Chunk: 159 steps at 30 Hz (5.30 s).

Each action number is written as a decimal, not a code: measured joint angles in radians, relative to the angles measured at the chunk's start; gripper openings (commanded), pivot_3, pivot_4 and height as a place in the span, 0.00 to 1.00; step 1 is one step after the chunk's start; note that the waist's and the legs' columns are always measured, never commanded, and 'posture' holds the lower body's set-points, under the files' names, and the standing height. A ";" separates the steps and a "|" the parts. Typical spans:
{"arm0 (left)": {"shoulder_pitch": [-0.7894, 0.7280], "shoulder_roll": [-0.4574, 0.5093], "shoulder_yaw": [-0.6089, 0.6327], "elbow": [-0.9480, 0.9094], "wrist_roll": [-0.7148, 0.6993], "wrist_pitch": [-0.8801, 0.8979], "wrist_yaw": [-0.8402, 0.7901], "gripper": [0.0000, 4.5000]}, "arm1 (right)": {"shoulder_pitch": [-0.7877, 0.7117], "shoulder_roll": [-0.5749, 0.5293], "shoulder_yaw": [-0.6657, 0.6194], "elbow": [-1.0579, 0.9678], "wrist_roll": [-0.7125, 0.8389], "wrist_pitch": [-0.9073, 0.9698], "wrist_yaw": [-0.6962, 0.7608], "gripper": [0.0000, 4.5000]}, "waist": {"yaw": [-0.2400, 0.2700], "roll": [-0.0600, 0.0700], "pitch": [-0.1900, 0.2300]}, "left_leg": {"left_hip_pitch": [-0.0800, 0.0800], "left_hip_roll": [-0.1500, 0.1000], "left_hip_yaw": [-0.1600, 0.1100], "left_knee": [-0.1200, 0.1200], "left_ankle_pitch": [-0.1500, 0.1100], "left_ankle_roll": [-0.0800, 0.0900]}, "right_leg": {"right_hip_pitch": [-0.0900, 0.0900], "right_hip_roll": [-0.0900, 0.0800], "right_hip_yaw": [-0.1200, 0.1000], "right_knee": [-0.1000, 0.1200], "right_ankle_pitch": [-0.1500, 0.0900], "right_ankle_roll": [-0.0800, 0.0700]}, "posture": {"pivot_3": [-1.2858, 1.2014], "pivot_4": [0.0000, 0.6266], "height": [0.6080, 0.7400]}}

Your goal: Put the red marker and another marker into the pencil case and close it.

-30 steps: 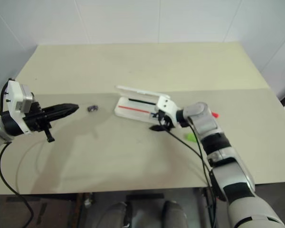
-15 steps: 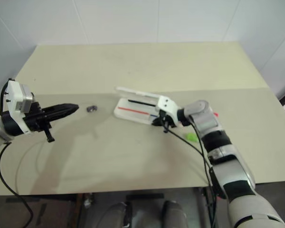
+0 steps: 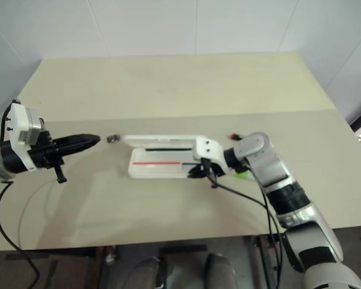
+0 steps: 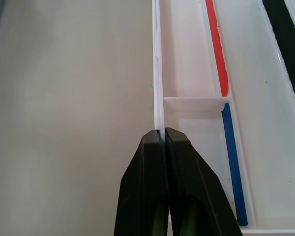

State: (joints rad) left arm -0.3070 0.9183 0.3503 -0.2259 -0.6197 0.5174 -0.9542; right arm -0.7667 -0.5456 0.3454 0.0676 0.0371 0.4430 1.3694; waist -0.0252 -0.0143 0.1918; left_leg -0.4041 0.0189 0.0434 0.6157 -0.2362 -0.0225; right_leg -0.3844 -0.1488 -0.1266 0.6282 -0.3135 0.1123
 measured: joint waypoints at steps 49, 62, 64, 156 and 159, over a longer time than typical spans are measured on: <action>0.068 0.083 -0.002 -0.121 -0.082 0.083 -0.118 0.00 | 0.033 -0.026 0.022 -0.072 0.101 0.117 -0.061 0.78 | 0.001 -0.001 0.001 | 0.000 0.001 0.001 0.001 0.000 0.000 | 0.000 0.001 0.001 0.000 0.000 -0.001 | 0.52 0.24 1.00; 0.055 0.082 -0.014 -0.115 -0.081 0.075 -0.118 0.00 | 0.001 -0.233 -0.075 0.004 0.157 0.119 -0.018 0.78 | 0.015 -0.002 0.001 | 0.000 0.001 0.007 0.003 -0.002 0.001 | -0.005 0.001 0.008 0.000 0.000 -0.001 | 0.52 0.24 1.00; 0.042 0.081 -0.018 -0.113 -0.081 0.075 -0.117 0.00 | -0.054 -0.233 -0.079 0.115 0.125 0.071 -0.044 0.78 | 0.015 -0.002 0.001 | -0.001 0.001 0.009 0.003 -0.002 0.001 | -0.007 0.001 0.010 0.001 0.000 -0.001 | 0.52 0.24 1.00; -0.056 0.093 -0.057 -0.002 -0.042 0.068 -0.182 0.00 | -0.006 -0.152 -0.005 -0.253 0.082 0.085 0.015 0.12 | -0.001 -0.002 0.001 | -0.001 0.016 0.023 0.016 -0.014 0.000 | -0.011 0.016 0.023 0.005 0.002 -0.003 | 0.52 0.24 1.00; -0.059 0.093 -0.059 -0.002 -0.042 0.063 -0.182 0.00 | -0.025 -0.104 0.021 -0.250 0.078 0.084 -0.015 0.12 | 0.000 -0.002 0.001 | -0.001 0.016 0.023 0.017 -0.014 0.000 | -0.011 0.016 0.023 0.006 0.002 -0.003 | 0.52 0.24 1.00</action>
State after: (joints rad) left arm -0.3659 1.0114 0.2914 -0.2279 -0.6614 0.5806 -1.1359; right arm -0.7914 -0.6499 0.3659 -0.1823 0.1156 0.5272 1.3543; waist -0.0253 -0.0166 0.1932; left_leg -0.4052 0.0348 0.0665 0.6324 -0.2502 -0.0228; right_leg -0.3951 -0.1331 -0.1032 0.6339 -0.3116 0.1088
